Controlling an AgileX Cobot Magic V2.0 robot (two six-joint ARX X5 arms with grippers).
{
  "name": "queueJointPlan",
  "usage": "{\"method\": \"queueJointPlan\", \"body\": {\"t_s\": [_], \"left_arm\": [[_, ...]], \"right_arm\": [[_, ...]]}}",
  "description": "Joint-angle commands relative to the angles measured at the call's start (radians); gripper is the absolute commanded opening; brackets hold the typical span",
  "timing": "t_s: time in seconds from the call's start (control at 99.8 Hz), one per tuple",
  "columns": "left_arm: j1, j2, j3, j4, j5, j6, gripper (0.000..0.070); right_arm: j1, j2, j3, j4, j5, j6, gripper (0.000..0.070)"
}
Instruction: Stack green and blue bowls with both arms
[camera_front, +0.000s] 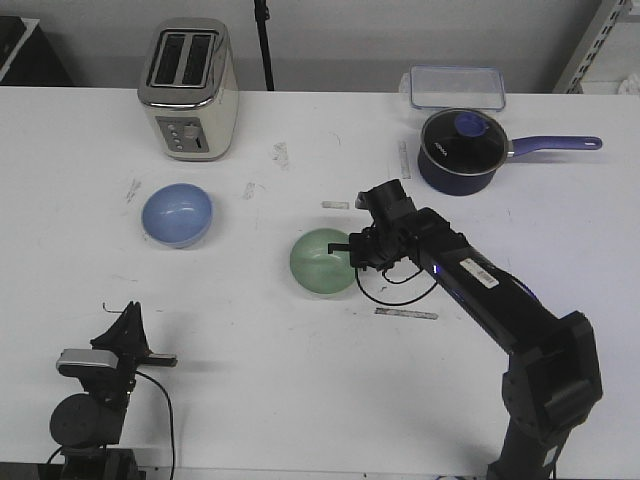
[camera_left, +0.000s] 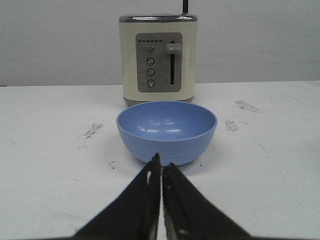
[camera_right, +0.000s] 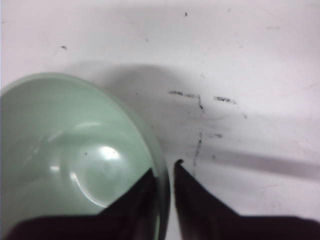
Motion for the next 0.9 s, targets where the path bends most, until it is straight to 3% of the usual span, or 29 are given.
{"method": "queueJointPlan", "body": {"t_s": [0.0,0.26,0.341,0.531,0.761,0.891], "left_arm": [[0.001,-0.002,-0.022,0.014,0.002,0.012,0.0001],[0.001,-0.002,-0.022,0.014,0.002,0.011,0.0001],[0.001,-0.002,-0.022,0.014,0.002,0.011,0.0001],[0.001,-0.002,-0.022,0.014,0.002,0.011,0.0001],[0.001,-0.002,-0.022,0.014,0.002,0.012,0.0001],[0.001,-0.002,-0.022,0.014,0.002,0.011,0.0001]], "right_arm": [[0.008,-0.019,0.012,0.007,0.017,0.006,0.0221],[0.007,-0.121,0.012,0.017,0.045,0.005,0.0382],[0.008,-0.164,0.011,0.041,0.045,-0.019,0.0382],[0.006,-0.280,-0.024,0.188,0.047,-0.193,0.0378],[-0.068,-0.498,-0.274,0.507,0.073,-0.474,0.0200],[-0.151,-0.637,-0.433,0.630,0.121,-0.611,0.0042]]}}
